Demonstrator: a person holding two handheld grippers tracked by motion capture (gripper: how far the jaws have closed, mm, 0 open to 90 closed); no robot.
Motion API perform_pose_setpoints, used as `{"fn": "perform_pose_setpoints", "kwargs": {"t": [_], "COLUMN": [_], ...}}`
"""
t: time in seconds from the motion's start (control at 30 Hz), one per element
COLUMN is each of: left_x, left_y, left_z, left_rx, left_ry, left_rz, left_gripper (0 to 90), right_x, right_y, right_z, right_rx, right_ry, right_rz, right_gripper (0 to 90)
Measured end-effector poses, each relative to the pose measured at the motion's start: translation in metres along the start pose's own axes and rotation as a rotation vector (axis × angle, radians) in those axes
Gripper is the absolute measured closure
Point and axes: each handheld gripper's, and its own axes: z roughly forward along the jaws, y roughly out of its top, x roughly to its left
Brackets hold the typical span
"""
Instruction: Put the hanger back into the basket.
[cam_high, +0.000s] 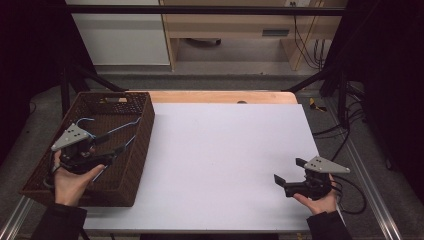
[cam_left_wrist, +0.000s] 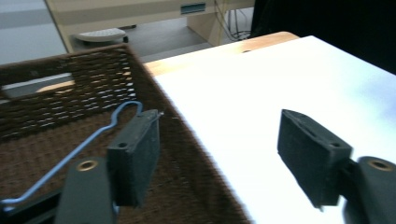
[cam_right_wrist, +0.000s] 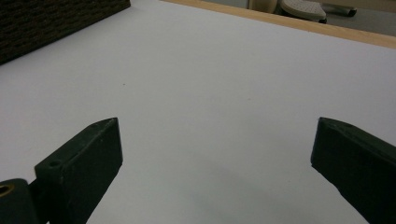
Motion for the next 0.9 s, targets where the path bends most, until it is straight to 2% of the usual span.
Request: {"fn": "perform_pose_setpoints", "kwargs": {"t": [0.27,0.43,0.5,0.7,0.83,0.9], "left_x": [-0.04,-0.06,-0.066,-0.079,-0.083,-0.083], "left_y": [-0.006,-0.01,-0.014,-0.028,-0.036,-0.039], "left_z": [0.012,0.02,0.024,0.036,0.043,0.045], "left_rx": [-0.009,-0.003,-0.001,-0.006,0.027,0.027], "left_ry": [-0.08,-0.126,-0.144,-0.172,-0.203,-0.197], "left_rz": [0.054,0.083,0.083,0.092,0.091,0.089], "left_gripper": [17.2,12.2,11.9,11.9,11.3,11.4], "right_x": [0.0,0.0,0.0,-0.001,-0.001,-0.001], "right_y": [0.0,0.0,0.0,0.0,0.0,0.0], "right_z": [0.0,-0.001,-0.001,-0.002,-0.003,-0.003], "right_rx": [-0.005,-0.009,-0.01,-0.011,-0.014,-0.015], "right_ry": [0.003,0.005,0.006,0.006,0.007,0.004], "right_rz": [0.007,0.007,0.006,0.001,0.006,0.005], "right_gripper": [2.4,2.3,2.3,2.3,2.3,2.3]}}
